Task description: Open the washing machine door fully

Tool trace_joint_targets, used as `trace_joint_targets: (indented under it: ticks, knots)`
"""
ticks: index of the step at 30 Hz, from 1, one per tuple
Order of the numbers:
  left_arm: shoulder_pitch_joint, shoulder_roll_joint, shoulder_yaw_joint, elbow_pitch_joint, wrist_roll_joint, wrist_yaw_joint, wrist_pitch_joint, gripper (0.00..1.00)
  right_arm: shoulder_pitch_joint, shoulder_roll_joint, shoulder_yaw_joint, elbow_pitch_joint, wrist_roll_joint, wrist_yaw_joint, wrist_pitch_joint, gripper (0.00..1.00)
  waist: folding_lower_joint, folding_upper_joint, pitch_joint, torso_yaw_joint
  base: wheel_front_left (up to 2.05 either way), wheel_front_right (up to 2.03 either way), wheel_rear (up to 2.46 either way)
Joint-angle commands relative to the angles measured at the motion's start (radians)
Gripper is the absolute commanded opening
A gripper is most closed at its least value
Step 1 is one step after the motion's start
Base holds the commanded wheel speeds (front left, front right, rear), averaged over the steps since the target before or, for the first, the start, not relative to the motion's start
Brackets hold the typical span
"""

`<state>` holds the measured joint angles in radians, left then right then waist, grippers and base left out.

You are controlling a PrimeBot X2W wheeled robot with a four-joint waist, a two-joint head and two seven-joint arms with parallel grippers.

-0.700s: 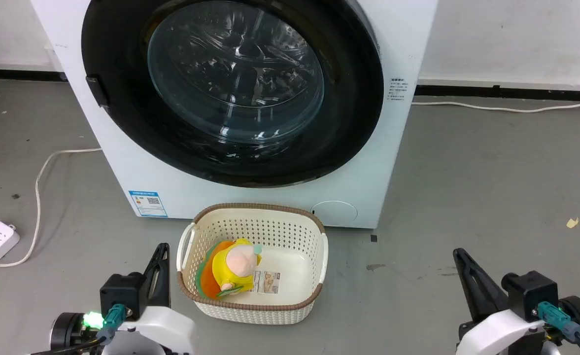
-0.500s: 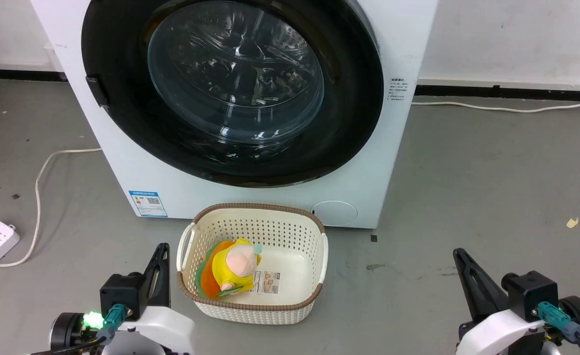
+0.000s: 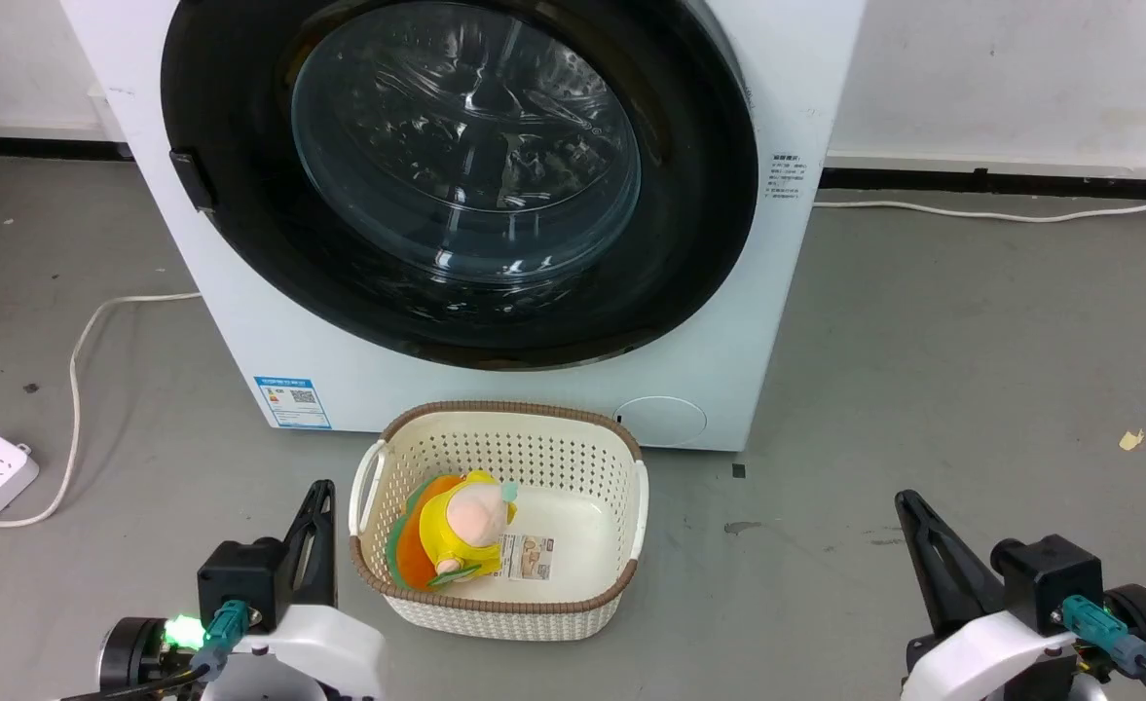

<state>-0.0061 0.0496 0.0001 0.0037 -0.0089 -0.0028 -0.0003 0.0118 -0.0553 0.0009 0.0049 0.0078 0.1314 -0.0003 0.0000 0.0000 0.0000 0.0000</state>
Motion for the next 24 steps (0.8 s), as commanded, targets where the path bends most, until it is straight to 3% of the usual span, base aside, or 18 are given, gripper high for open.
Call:
trace_joint_targets:
  ticks: [1,8,9,24]
  knots:
    - [0.006,0.001,0.0,-0.004,0.009,0.003,0.0,0.0,-0.012,0.005,-0.001,-0.005,-0.008,-0.001,0.0,0.0,0.0,0.0,0.0,0.0,0.0,0.0,0.0]
    - [0.006,0.001,0.0,-0.004,0.009,0.003,0.0,0.0,-0.012,0.005,-0.001,-0.005,-0.008,-0.001,0.0,0.0,0.0,0.0,0.0,0.0,0.0,0.0,0.0]
    - [0.0,0.0,0.0,0.0,0.0,0.0,0.0,1.0,0.0,0.0,0.0,0.0,0.0,0.0,0.0,1.0,0.0,0.0,0.0,0.0,0.0,0.0,0.0]
    - [0.001,0.0,-0.014,0.002,-0.005,0.015,-0.026,1.0,-0.009,0.0,0.001,0.0,0.024,0.0,-0.026,1.0,0.0,0.0,0.004,0.0,0.0,0.0,0.0]
